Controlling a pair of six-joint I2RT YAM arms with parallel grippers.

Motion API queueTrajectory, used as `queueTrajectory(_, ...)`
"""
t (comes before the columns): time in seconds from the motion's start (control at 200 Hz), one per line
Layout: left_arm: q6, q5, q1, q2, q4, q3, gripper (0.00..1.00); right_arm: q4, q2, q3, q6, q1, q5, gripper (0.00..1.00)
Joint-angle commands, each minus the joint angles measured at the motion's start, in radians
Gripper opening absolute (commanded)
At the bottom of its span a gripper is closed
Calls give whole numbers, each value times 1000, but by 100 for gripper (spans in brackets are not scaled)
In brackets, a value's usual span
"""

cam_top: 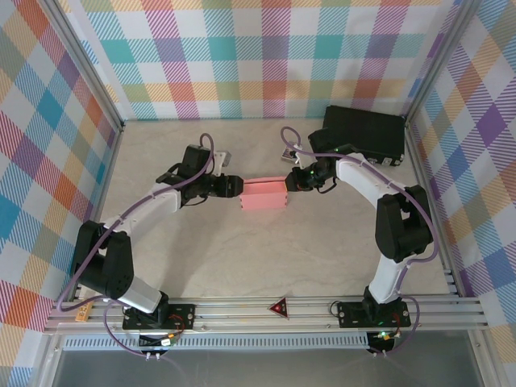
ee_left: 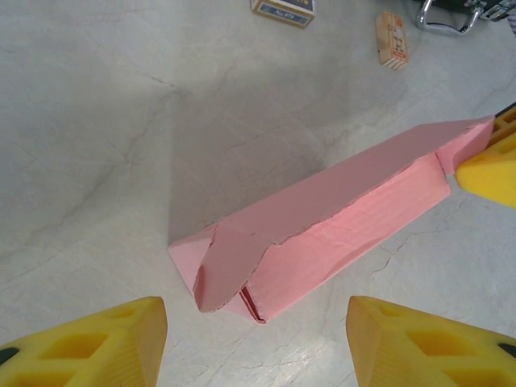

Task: Fold the paper box

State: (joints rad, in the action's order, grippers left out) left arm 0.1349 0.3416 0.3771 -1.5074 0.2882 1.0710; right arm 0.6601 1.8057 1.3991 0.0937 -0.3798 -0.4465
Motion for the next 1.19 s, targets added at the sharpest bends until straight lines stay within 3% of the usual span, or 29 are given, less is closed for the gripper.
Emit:
queueTrajectory(0.0,-58,10,-7,0,43,38,59,22,11,32,-3,2,-9,15)
queueTrajectory(0.23,-73,39,-6,-65,101,89,50,20,9,33,-1,2,-9,15)
queueTrajectory(1.19,-42,70,5,-106,65,101,21,19,9,34,2,2,-11,15)
